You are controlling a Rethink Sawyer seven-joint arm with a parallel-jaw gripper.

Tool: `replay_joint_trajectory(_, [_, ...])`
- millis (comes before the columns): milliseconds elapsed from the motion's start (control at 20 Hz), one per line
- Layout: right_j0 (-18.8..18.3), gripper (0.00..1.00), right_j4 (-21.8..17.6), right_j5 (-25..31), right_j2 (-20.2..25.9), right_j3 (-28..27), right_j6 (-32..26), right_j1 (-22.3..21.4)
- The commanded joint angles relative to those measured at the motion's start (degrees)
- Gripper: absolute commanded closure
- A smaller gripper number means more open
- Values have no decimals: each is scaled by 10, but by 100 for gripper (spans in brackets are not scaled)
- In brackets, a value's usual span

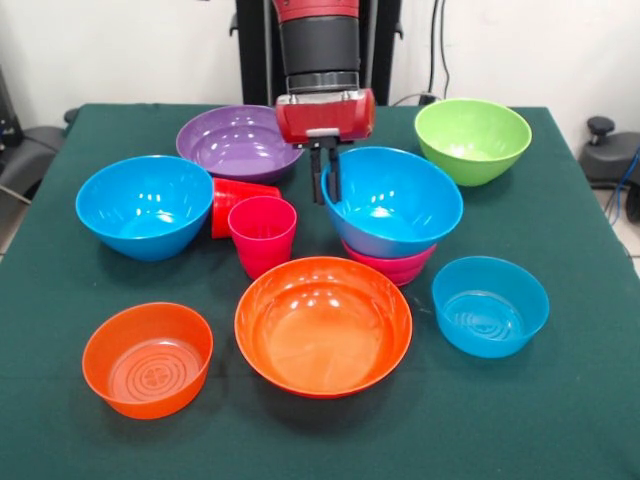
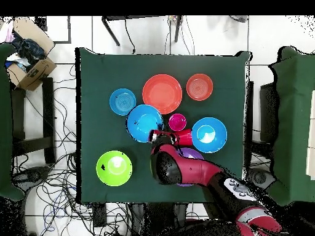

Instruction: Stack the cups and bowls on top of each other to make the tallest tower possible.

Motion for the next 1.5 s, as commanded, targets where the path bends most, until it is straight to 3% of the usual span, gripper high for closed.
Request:
replay_joint_trajectory(50, [24,100,35,77,-15,-73,57,0])
replay_joint_trajectory(350, [29,100,33,83,-19,-77,56,3])
replay_joint_trajectory(550, [15,100,31,103,-4,-78,55,6])
replay_joint_trajectory(800, [-18,100,22,116,47,-65,70,8])
replay_joint_trajectory(1050, [-9,100,33,137,44,-69,65,8])
replay_joint_trajectory(1500, [-45,100,63,247,103,-47,53,13])
